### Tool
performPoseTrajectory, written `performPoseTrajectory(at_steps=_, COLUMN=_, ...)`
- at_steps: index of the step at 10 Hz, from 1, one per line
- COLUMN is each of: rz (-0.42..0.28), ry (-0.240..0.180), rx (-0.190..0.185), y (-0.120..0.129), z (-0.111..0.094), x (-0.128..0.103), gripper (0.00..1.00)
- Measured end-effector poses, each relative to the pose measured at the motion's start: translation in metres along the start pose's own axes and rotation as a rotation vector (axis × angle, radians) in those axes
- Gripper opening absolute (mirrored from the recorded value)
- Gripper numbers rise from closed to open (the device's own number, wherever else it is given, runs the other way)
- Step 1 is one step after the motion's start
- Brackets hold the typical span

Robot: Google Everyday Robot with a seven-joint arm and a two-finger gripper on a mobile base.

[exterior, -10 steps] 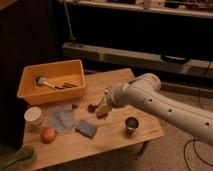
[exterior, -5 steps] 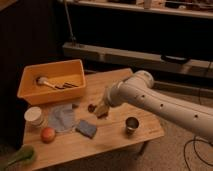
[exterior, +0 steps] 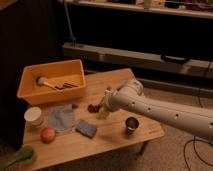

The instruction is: Place grapes in metal cup

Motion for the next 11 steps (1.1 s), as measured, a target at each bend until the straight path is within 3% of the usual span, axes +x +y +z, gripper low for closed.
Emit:
performPoseTrajectory(at_steps=2, rz=0.01, ry=0.015, rx=-0.002, y=-0.005, z=0.02, x=0.002, gripper=0.8)
performPoseTrajectory(at_steps=5, rz=0.081, ry=0.027, rx=-0.008, y=-0.011, z=0.044, x=0.02, gripper=0.8)
performPoseTrajectory(at_steps=7, rz=0.113, ry=0.033, rx=-0.036, y=0.003, z=0.069, x=0.035, gripper=0.8)
performPoseTrajectory(at_steps=11, rz=0.164, ry=0.029, rx=-0.068, y=0.02, z=0.095, x=0.05, gripper=0.76)
